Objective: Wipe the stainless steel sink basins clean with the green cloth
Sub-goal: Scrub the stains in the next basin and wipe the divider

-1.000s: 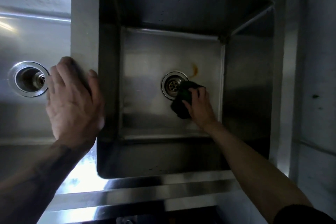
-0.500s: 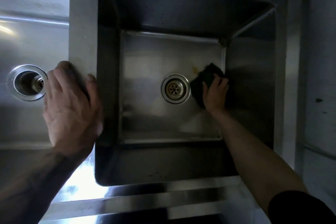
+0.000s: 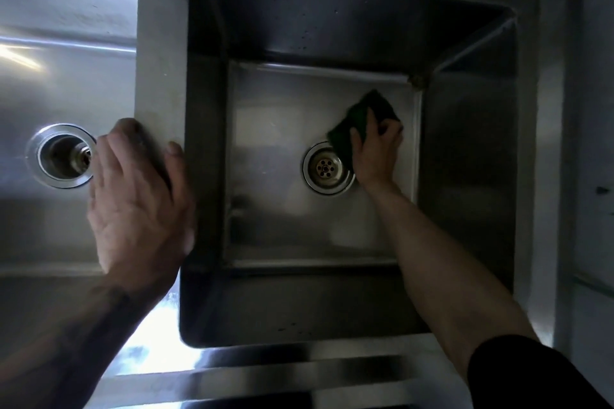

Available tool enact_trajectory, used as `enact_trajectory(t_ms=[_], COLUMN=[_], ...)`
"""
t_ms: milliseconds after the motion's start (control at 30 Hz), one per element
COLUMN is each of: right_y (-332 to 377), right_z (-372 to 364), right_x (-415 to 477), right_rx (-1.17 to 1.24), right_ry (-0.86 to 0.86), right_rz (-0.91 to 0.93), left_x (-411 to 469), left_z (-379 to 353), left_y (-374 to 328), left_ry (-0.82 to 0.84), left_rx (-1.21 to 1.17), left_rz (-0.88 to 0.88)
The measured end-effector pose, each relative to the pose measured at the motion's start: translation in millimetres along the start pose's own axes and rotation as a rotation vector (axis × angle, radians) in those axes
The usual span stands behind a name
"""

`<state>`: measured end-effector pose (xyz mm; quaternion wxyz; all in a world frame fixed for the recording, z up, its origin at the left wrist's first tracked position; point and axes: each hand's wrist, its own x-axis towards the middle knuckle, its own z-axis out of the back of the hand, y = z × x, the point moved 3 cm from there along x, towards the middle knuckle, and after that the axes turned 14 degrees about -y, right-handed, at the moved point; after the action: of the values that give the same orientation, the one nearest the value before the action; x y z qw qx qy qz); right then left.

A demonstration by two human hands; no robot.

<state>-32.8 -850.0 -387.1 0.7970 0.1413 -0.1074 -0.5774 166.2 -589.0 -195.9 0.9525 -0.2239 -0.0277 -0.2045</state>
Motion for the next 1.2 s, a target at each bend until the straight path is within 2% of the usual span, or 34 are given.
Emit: enact_trajectory(t_ms=[100, 133, 200, 267, 333, 367, 433, 500, 533, 600, 700, 733, 767, 800, 900, 933, 1000, 1100, 1200], right_y=[2.1, -11.2, -34.5, -37.7, -16.2, 0.9, 29.9, 29.4, 20.6, -1.3, -13.2, -5.5, 9.0, 23.5, 40.5, 34.1, 22.0, 37.4, 52.9], right_z=[2.2, 3.3, 6.4, 5.3, -1.3, -3.6, -7.4, -9.0, -7.7, -1.5, 1.5, -2.7, -5.4, -8.8, -7.6, -5.3, -0.1, 0.2, -8.1], right_x=[-25.4, -26.2, -14.0, 1.2, -1.5, -8.9, -31.5, -50.5, -49.7, -33.5, -6.3, -5.3, -9.7, -18.5, -57.9, -64.0, -64.5, -73.4, -77.6], right_rx=[0.048, 0.028, -0.01, 0.001, 0.036, 0.07, 0.119, 0.118, 0.105, 0.061, 0.04, 0.048, 0.067, 0.08, 0.056, 0.016, -0.016, -0.205, -0.146], right_ry=[0.162, 0.186, 0.076, -0.077, -0.09, -0.077, 0.01, 0.151, 0.185, 0.098, -0.068, -0.08, -0.075, -0.042, 0.156, 0.193, 0.225, 0.239, 0.292], right_rz=[0.399, 0.442, 0.301, 0.012, -0.154, -0.114, 0.168, 0.469, 0.528, 0.439, -0.018, -0.099, -0.076, 0.032, 0.489, 0.573, 0.553, 0.446, 0.18], left_x=[0.0, 0.0, -0.7, 0.4, 0.5, -0.1, -0.1, -0.3, 0.3, 0.3, 0.3, 0.3, 0.5, 0.8, 1.0, 0.8, 1.2, 1.7, 1.9], left_z=[0.3, -0.1, -1.2, -2.2, -2.6, -2.0, -1.0, -0.6, -0.5, -1.4, -1.6, -2.0, -2.1, -1.7, -1.5, -1.6, -1.8, -1.8, -0.9], left_y=[0.8, 1.1, 1.7, 2.2, 1.8, 1.4, 0.9, 0.7, 0.9, 1.7, 2.8, 2.6, 2.3, 1.8, 1.6, 1.6, 1.5, 1.7, 2.2], left_ry=[0.002, 0.005, 0.016, 0.021, 0.023, 0.022, 0.021, 0.027, 0.03, 0.036, 0.024, 0.024, 0.022, 0.021, 0.021, 0.027, 0.03, 0.034, 0.036], left_rx=[0.0, 0.002, -0.006, -0.003, -0.007, -0.012, -0.022, -0.022, -0.021, -0.024, -0.025, -0.025, -0.025, -0.023, -0.019, -0.018, -0.018, -0.018, -0.02], left_rz=[0.004, 0.006, 0.019, 0.028, 0.024, 0.031, 0.036, 0.039, 0.038, 0.029, 0.025, 0.023, 0.023, 0.023, 0.015, 0.016, 0.023, 0.025, 0.022])
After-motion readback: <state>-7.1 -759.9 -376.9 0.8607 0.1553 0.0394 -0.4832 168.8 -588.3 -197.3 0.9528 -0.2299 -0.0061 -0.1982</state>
